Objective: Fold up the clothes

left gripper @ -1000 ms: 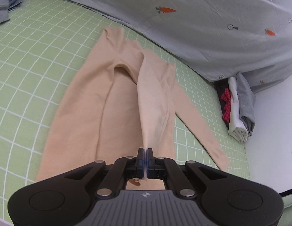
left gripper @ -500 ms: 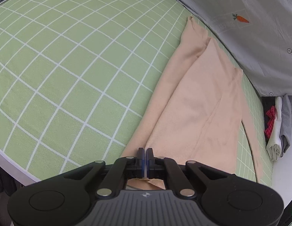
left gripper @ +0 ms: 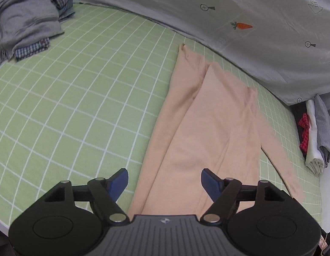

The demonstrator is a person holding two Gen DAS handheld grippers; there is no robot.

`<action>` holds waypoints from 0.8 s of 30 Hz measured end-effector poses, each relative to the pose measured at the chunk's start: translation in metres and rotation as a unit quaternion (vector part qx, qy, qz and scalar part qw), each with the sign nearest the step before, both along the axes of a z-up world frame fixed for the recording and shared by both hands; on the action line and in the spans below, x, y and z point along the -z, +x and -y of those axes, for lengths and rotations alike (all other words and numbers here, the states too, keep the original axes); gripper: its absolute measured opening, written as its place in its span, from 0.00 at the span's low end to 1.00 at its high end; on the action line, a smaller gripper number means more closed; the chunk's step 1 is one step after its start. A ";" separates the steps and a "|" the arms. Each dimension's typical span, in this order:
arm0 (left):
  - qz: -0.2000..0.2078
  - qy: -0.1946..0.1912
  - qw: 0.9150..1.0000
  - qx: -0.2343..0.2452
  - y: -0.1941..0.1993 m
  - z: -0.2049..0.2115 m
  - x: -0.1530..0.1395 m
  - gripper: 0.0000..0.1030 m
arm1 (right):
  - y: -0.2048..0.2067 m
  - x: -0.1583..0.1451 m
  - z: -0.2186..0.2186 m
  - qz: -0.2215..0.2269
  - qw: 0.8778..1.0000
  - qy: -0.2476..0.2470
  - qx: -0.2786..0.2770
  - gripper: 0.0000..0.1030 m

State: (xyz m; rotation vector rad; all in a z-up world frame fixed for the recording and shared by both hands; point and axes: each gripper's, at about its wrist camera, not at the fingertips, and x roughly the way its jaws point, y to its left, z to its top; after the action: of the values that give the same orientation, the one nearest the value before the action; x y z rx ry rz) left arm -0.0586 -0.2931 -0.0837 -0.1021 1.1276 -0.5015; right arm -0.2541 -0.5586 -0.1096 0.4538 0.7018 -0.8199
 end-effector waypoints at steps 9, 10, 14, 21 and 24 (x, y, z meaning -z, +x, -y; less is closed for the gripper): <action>0.070 0.011 0.997 0.025 0.036 0.056 -0.025 0.85 | 0.007 0.007 0.057 0.016 0.998 0.019 0.061 1.00; 0.070 0.011 0.997 0.026 0.042 0.062 -0.024 0.85 | 0.008 0.011 0.066 0.013 0.997 0.022 0.075 1.00; 0.076 0.021 0.997 0.028 0.064 0.083 -0.015 0.85 | 0.012 0.023 0.106 -0.007 0.989 0.028 0.142 1.00; 0.060 0.067 0.996 0.017 0.106 0.117 0.017 0.85 | 0.003 0.050 0.178 -0.049 0.971 0.033 0.234 1.00; 0.038 0.085 0.995 0.021 0.116 0.124 0.033 0.85 | -0.003 0.058 0.192 -0.069 0.968 0.030 0.238 1.00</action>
State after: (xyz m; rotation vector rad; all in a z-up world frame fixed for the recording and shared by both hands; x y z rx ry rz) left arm 0.0571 -0.4166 -0.1172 0.0879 1.0951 -0.4423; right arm -0.2572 -0.7509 -0.1672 0.6372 0.7595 -1.2942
